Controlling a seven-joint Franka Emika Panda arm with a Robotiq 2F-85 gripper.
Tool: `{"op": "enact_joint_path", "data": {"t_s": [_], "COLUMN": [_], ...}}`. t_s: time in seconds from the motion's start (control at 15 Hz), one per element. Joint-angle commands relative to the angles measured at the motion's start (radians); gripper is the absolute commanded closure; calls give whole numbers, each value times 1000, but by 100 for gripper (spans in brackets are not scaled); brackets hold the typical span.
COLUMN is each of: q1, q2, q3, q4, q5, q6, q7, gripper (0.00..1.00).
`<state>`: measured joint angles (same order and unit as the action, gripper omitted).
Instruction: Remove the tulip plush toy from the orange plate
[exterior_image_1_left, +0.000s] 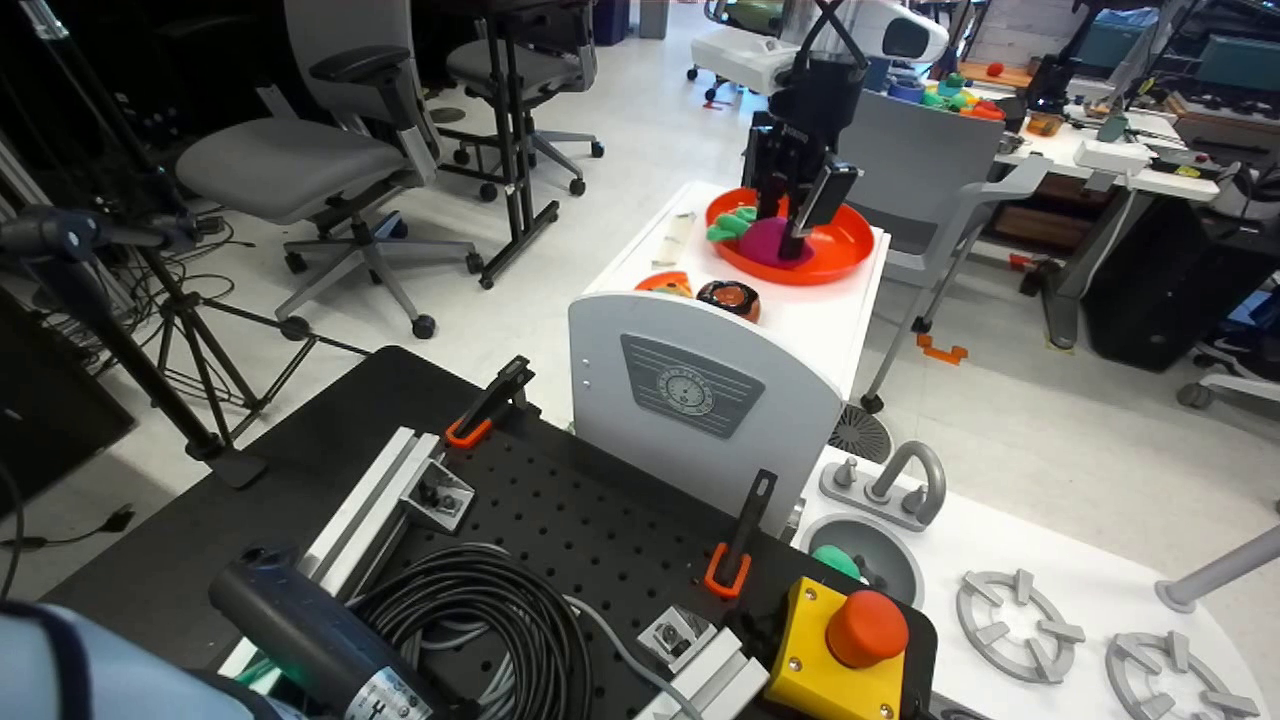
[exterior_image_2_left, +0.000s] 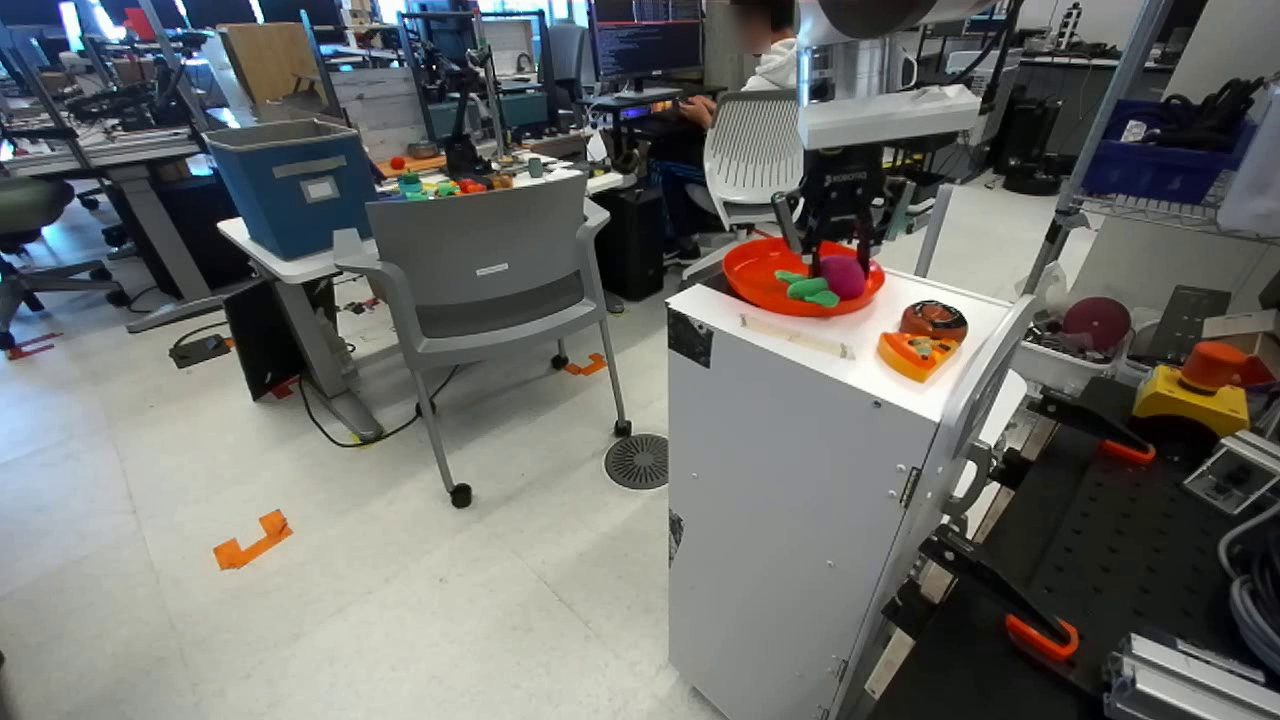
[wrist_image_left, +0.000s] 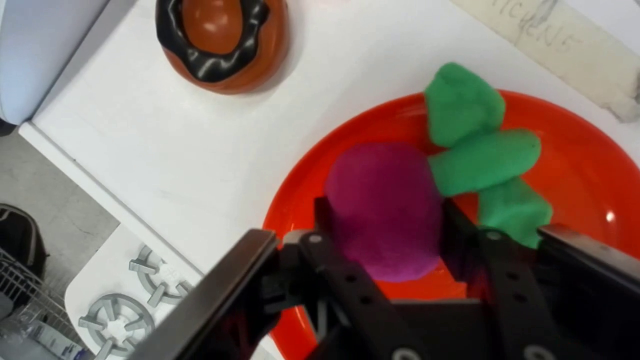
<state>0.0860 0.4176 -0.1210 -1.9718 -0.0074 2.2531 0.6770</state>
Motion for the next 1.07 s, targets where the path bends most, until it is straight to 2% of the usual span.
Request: {"op": "enact_joint_path", "data": {"t_s": [0.0,0.2,0.27,0.4,0.47,1.0], "q1": [3,3,2,1,0,-33], "q2": [-32,-36,-38,-41,-42,-121], "q3": [1,1,1,1,2,8], "q4": [-27,-30,-31,-32,-33,-112], "q5": [-10,-10,-10,-7,-6,46], "q6": [0,5,7,10,12,95], "q7": [21,23,23,24,23,6], "gripper": [79,98,100,96,98,97]}}
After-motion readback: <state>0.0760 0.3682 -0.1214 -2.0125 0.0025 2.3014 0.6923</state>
